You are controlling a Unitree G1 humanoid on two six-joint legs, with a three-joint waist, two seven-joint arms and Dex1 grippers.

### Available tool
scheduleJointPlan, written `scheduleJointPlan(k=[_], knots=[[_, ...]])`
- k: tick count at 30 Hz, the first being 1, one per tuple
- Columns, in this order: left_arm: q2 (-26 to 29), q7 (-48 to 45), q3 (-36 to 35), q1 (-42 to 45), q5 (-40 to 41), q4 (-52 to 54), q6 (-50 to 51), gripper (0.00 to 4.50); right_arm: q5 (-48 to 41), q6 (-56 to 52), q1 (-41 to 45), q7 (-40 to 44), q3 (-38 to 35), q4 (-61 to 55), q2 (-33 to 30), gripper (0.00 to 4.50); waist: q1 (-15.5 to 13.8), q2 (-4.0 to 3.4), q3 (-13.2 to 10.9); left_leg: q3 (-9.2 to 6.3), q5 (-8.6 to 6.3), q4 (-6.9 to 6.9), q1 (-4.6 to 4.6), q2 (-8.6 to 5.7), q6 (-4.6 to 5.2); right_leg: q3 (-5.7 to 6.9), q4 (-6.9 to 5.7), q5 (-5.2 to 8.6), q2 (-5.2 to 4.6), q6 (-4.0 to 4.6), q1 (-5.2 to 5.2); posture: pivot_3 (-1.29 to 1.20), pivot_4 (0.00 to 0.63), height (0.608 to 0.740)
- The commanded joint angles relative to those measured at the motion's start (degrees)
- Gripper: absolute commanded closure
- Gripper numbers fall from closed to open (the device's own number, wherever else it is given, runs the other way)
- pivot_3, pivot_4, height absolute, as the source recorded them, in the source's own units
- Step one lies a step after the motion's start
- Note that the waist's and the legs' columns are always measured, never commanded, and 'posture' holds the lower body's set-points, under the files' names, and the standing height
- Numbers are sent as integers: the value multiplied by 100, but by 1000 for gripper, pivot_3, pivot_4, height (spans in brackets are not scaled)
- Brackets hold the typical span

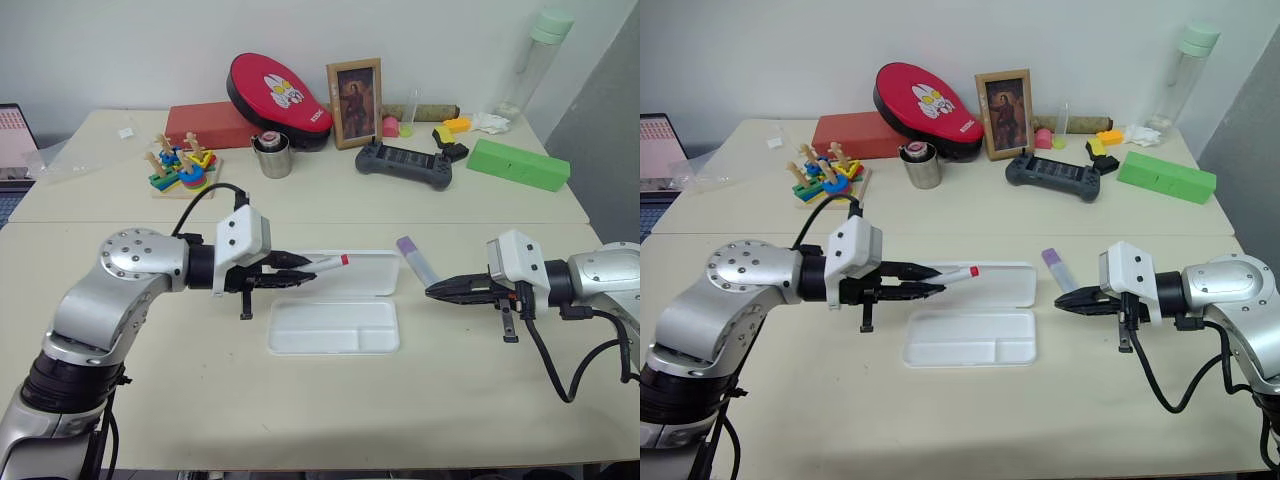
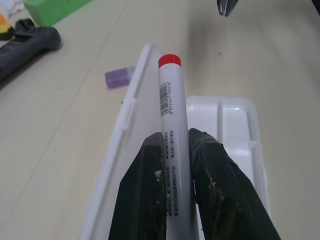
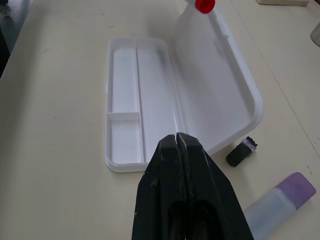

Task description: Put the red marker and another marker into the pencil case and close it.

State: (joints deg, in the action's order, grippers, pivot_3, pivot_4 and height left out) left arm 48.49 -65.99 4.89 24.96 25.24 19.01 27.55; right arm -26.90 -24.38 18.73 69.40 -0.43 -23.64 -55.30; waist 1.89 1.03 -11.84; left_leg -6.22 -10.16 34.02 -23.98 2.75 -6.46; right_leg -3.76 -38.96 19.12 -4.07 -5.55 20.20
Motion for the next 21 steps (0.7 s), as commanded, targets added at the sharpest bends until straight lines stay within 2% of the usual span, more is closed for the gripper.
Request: scheduleJointPlan(k=[1,10,21], knots=[[-189,-97,333,-127,-295,-64,-494,4079,11,14,-2,-30,-95,-127,-67,4500,-3,0,0,0,0,0,1,0,0,0,0,0,0,0,-1,0,150,740],[-671,83,1011,-301,-1102,-493,-1226,4079,-3,-61,10,-40,-109,-161,-77,4500,-2,0,0,0,0,1,2,0,0,0,0,0,0,0,-2,0,150,740],[-1107,378,1347,-291,-1846,-970,-1910,4079,-10,-135,41,-83,-90,-210,-57,4500,-2,0,0,-1,0,3,1,0,0,1,-1,0,0,0,-3,0,150,740]])
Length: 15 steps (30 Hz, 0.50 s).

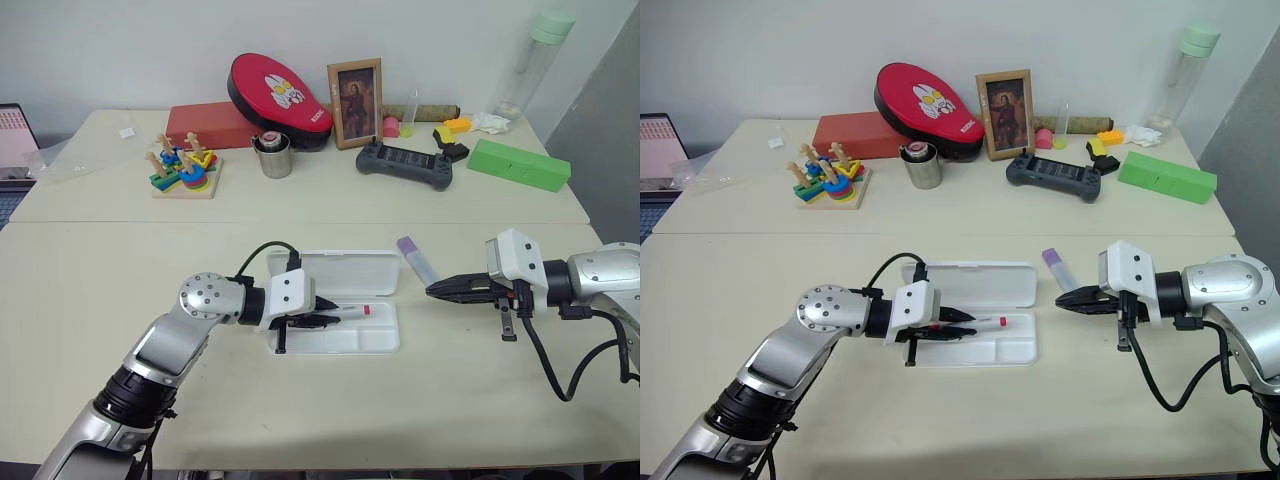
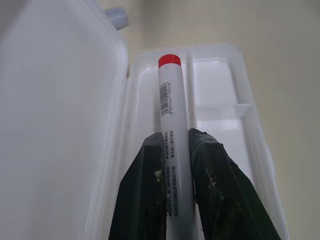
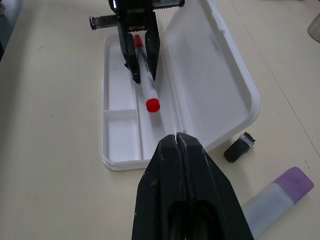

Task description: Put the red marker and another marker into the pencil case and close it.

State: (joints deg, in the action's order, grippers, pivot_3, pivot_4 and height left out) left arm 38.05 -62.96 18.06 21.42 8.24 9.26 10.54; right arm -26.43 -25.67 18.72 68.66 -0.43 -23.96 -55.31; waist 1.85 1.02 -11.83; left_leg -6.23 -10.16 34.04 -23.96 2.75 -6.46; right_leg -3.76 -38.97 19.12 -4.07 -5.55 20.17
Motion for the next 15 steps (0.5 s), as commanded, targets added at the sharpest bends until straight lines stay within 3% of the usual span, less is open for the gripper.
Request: scheduleJointPlan(k=[1,5,6,15], knots=[[-81,69,40,60,-170,-7,-223,4079,-55,-14,56,-19,-76,-180,-47,4500,3,0,0,0,0,0,0,0,0,0,0,0,0,0,0,0,150,740],[-153,83,48,66,-242,-42,-280,4079,-47,-26,76,-41,-52,-183,-30,4500,3,0,0,0,0,0,0,0,0,0,0,0,0,0,1,0,150,740],[-169,91,41,68,-255,-46,-286,3516,-47,-27,76,-43,-52,-182,-29,4500,2,0,0,0,0,0,0,0,0,0,0,0,0,0,0,0,150,740],[-203,49,-40,73,-229,-19,-306,1632,-48,-34,71,-70,-52,-195,-22,4500,2,0,0,0,0,0,0,0,0,0,-1,0,0,0,0,0,150,740]])
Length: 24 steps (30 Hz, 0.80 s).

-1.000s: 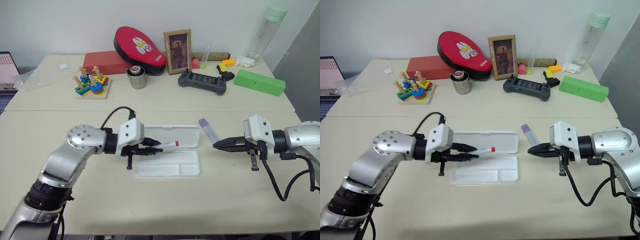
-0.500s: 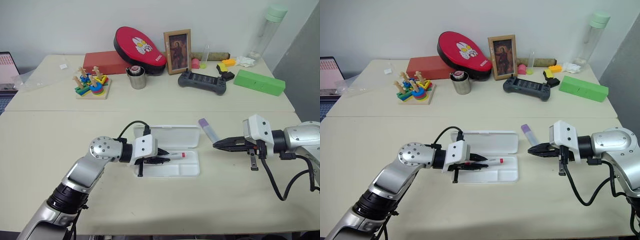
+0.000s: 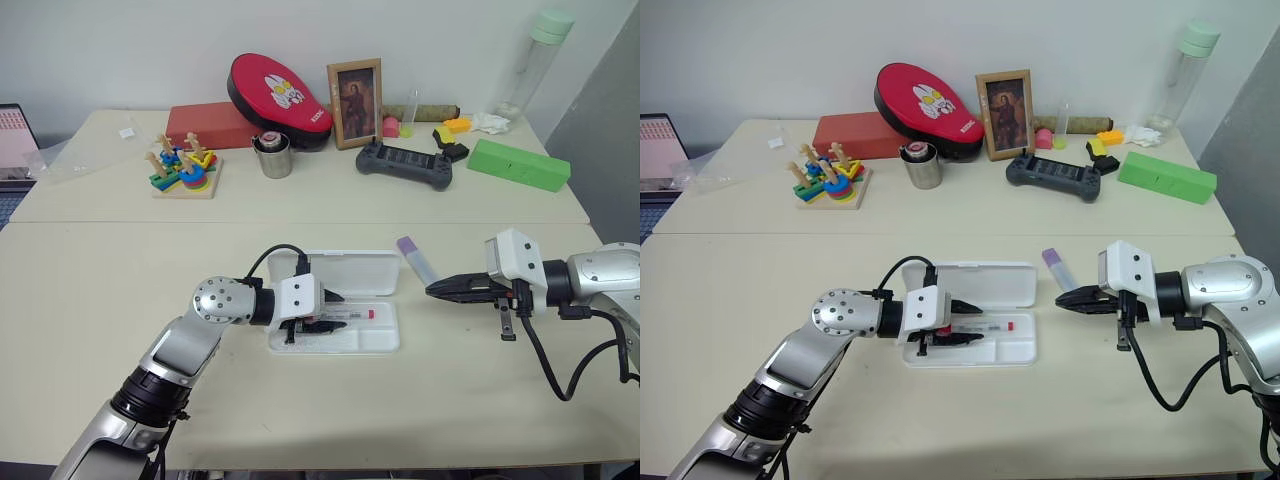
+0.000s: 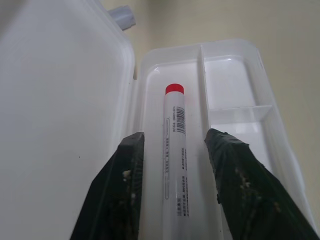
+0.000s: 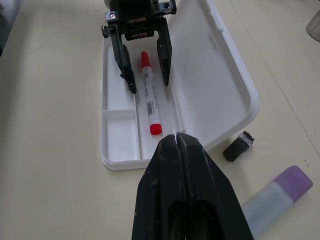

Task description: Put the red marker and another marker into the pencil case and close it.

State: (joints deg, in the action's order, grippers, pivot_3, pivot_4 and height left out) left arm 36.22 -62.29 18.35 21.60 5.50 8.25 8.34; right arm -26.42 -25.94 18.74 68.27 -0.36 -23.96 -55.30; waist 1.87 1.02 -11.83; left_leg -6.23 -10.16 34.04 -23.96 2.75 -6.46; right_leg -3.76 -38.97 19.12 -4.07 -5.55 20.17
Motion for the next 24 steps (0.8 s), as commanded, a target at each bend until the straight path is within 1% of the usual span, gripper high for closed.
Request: scheduleJointPlan(k=[1,3,4,5,6,7,9,13,17,20,22,24], knots=[[-13,-27,-98,64,73,102,-78,1416,-51,-12,69,-36,-58,-202,-22,4500,0,0,0,0,0,0,0,0,0,0,0,0,0,0,0,0,150,740],[-18,-40,-179,90,179,172,-9,1101,-52,-21,80,-44,-47,-201,-17,4500,0,0,0,0,0,0,0,0,0,0,0,0,0,0,0,0,150,740],[-19,-53,-228,106,259,227,76,782,-51,-24,90,-48,-40,-196,-12,4500,0,0,0,0,0,0,0,0,0,0,0,0,0,0,0,0,150,740],[-19,-60,-258,116,312,262,135,725,-51,-27,97,-50,-35,-193,-8,4500,0,0,0,0,0,0,0,0,0,0,0,0,0,0,0,0,150,740],[-13,-53,-341,123,415,312,221,445,-39,-21,108,-61,-23,-185,5,4500,0,0,0,0,0,0,0,0,0,0,0,0,0,0,0,0,150,740],[17,-50,-439,124,528,378,364,265,-21,-21,118,-80,-9,-171,16,4500,1,0,0,0,0,0,0,0,0,0,0,0,0,0,0,0,150,740],[123,-73,-643,91,794,585,712,56,-33,-58,134,-113,2,-152,28,4500,7,0,0,0,0,0,0,0,0,0,-1,0,0,0,0,0,150,740],[436,-151,-1181,-147,1718,1300,1822,56,-52,-116,155,-152,1,-137,26,4500,14,0,0,0,0,-1,0,0,0,0,0,0,0,0,0,0,150,740],[841,-184,-1716,-405,2479,1825,2612,56,-20,-109,188,-160,19,-93,16,4500,12,0,0,-1,0,-1,0,0,0,0,-1,0,0,0,1,0,150,740],[1221,-234,-2254,-609,3196,2265,3219,56,36,-83,239,-173,47,-9,24,4500,8,0,0,-2,0,0,0,1,0,1,-2,0,0,0,1,0,150,740],[1456,-190,-2739,-741,3664,2495,3558,56,106,-38,279,-182,65,86,26,4500,9,0,0,-2,0,0,2,1,0,0,-3,0,0,0,1,0,150,740],[1575,10,-3164,-774,4014,2585,3812,56,169,-1,300,-205,65,191,24,4500,13,0,0,-2,0,-1,2,1,0,0,-2,0,0,0,1,0,150,740]])
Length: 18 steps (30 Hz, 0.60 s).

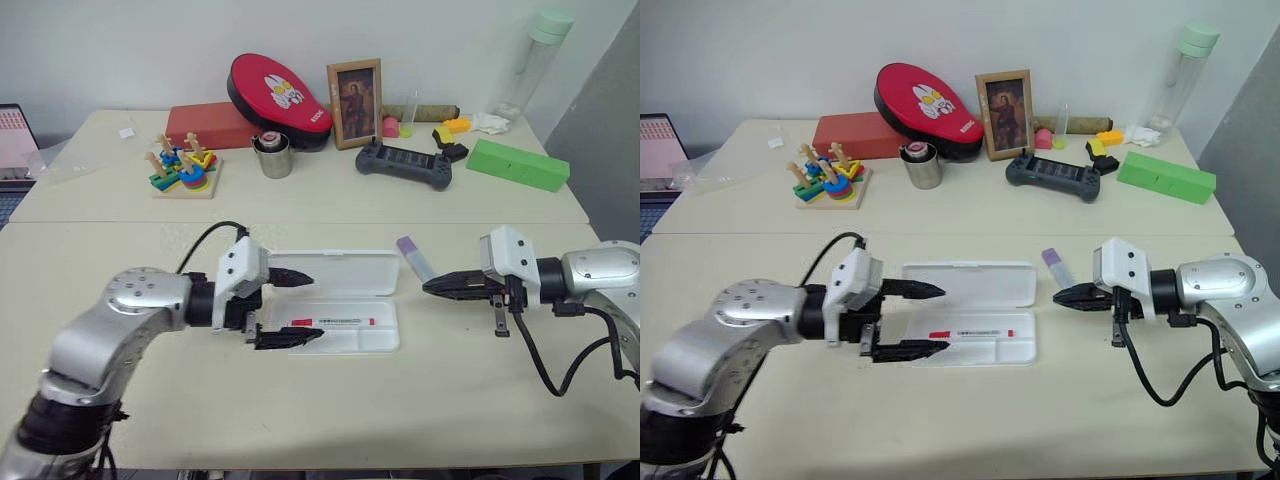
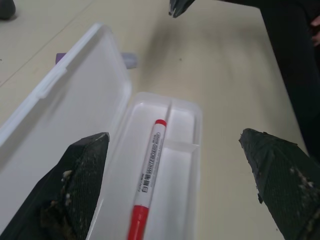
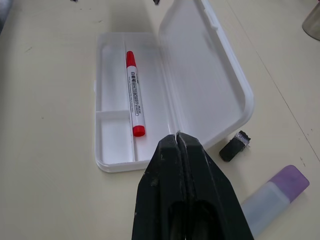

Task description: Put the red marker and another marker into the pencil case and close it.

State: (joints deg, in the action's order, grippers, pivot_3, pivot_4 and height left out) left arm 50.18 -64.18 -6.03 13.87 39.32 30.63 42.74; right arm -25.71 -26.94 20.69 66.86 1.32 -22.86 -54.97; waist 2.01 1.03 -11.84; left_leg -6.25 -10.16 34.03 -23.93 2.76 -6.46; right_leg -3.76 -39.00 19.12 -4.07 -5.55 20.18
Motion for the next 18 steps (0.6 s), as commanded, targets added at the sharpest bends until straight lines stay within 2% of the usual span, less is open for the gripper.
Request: scheduleJointPlan(k=[1,4,13,16,18], knots=[[214,286,-850,-4,749,366,453,56,119,115,113,-71,-103,117,-8,4500,-5,0,0,0,0,0,1,0,0,0,0,0,0,0,-1,0,150,740],[305,600,-1345,20,1053,336,661,0,283,260,144,-128,-82,338,16,4072,-8,0,0,0,0,0,0,0,0,1,0,0,0,0,-1,0,150,740],[414,1291,-2230,-284,1733,548,985,0,652,516,341,-194,94,850,215,1616,-2,0,0,2,0,-1,0,0,0,-2,2,0,0,1,1,0,150,740],[479,1384,-2320,-367,1851,582,992,0,817,661,399,-181,203,1028,289,1093,-1,0,0,2,0,-2,1,0,0,-2,1,0,0,1,2,0,150,740],[514,1427,-2380,-421,1921,602,990,0,900,743,438,-178,267,1122,344,526,-3,0,0,2,0,-2,0,0,0,-3,1,0,0,1,2,0,150,740]])
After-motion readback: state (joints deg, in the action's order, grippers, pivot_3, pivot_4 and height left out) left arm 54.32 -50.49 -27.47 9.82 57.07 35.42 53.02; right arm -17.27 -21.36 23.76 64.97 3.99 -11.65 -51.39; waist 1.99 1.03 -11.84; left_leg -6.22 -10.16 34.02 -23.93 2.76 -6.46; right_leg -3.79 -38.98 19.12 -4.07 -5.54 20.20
